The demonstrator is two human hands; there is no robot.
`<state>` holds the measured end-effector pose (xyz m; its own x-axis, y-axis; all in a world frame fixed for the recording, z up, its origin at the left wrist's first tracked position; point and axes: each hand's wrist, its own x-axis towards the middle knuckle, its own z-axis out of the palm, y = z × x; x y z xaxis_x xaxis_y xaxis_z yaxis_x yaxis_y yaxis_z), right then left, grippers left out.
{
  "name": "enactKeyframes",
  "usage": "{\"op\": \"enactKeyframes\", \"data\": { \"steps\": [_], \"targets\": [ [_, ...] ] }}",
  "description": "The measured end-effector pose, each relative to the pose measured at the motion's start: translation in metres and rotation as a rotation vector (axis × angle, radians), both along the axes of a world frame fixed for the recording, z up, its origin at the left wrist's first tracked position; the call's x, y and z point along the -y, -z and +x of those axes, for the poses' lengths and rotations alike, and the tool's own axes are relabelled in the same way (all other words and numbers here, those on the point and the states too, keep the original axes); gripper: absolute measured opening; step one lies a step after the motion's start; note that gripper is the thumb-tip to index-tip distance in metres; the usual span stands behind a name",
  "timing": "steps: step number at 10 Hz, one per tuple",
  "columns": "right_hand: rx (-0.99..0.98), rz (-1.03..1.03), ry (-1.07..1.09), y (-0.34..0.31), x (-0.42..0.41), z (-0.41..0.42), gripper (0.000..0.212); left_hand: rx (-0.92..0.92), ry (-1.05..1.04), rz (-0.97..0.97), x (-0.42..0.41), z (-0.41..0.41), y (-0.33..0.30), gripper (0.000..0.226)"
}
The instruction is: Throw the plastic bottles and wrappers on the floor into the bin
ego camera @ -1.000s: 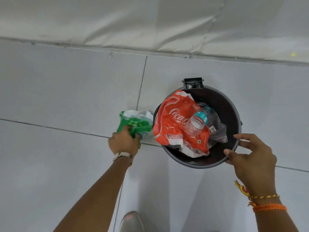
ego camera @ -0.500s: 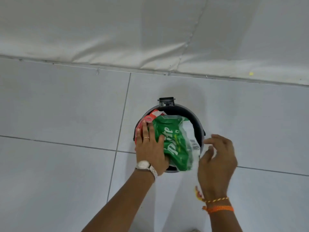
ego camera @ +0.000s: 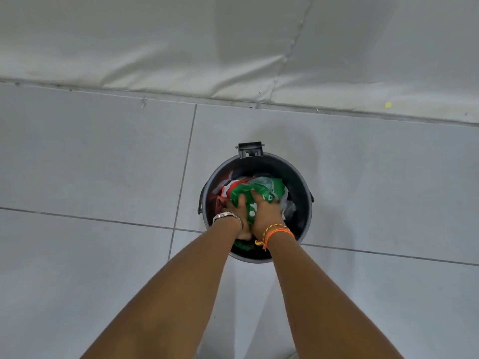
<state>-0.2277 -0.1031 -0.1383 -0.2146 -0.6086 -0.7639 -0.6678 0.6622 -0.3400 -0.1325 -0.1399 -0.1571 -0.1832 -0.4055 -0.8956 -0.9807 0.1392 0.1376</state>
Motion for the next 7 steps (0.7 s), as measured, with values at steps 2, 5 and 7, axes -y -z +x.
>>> {"op": "enactKeyframes", "data": {
  "steps": [2, 5, 7],
  "targets": [
    [-0.033, -0.009, 0.061, 0.006, -0.001, 0.008, 0.073, -0.08, 0.052, -0.252, -0.008, 0.0, 0.016, 0.059],
    [0.07, 0.027, 0.047, -0.13, -0.001, -0.016, 0.065, -0.285, -0.266, -0.315, 0.018, 0.021, -0.146, 0.06],
    [0.168, -0.32, 0.498, -0.314, -0.048, -0.046, 0.026, -0.606, -0.645, -0.706, 0.003, 0.063, -0.318, 0.021]
  ]
}}
